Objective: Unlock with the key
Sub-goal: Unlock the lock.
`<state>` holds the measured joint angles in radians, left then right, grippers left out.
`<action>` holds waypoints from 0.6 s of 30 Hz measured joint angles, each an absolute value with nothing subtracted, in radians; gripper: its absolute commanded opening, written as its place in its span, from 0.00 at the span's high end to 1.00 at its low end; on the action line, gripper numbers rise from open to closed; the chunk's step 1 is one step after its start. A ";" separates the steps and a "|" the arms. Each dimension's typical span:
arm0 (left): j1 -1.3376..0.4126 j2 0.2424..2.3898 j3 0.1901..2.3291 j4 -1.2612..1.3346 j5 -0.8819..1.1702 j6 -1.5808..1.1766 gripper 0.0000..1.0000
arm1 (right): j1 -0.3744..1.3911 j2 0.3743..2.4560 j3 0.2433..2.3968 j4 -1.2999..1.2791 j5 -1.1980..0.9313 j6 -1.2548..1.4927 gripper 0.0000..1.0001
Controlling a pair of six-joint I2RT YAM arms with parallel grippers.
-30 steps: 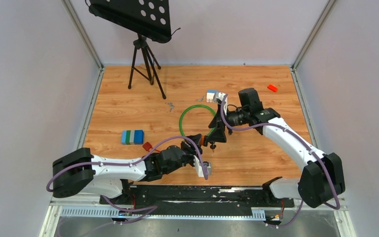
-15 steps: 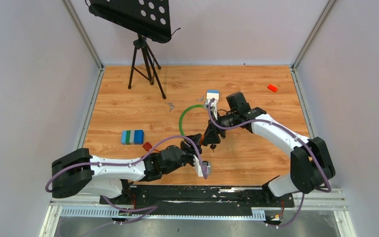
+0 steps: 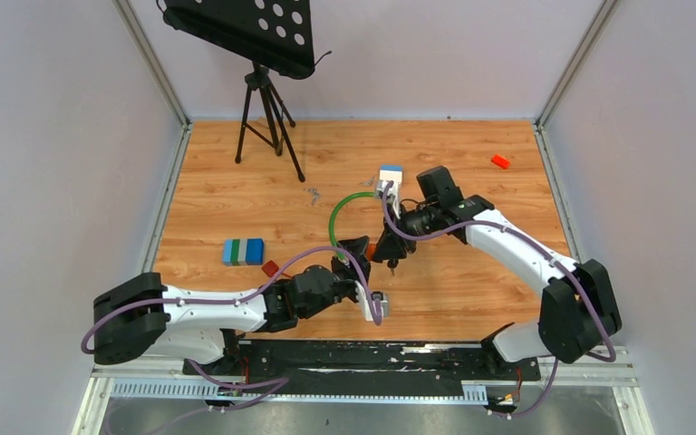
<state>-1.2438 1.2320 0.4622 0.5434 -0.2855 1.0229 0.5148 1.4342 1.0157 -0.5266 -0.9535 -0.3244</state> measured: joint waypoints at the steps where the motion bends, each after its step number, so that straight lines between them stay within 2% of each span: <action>1: -1.244 1.228 0.466 0.543 -0.287 1.026 0.00 | 0.514 1.420 1.016 -0.529 -0.938 -0.330 1.00; 10: -1.179 1.098 0.517 0.443 -0.245 0.941 0.00 | 0.393 1.266 1.016 -0.576 -0.881 -0.404 1.00; 14: -1.059 1.054 0.645 0.284 -0.121 0.813 0.03 | 0.382 1.235 1.016 -0.648 -0.882 -0.459 1.00; 18: -0.960 1.072 0.797 0.110 0.068 0.698 0.12 | 0.384 1.214 1.015 -0.686 -0.896 -0.491 1.00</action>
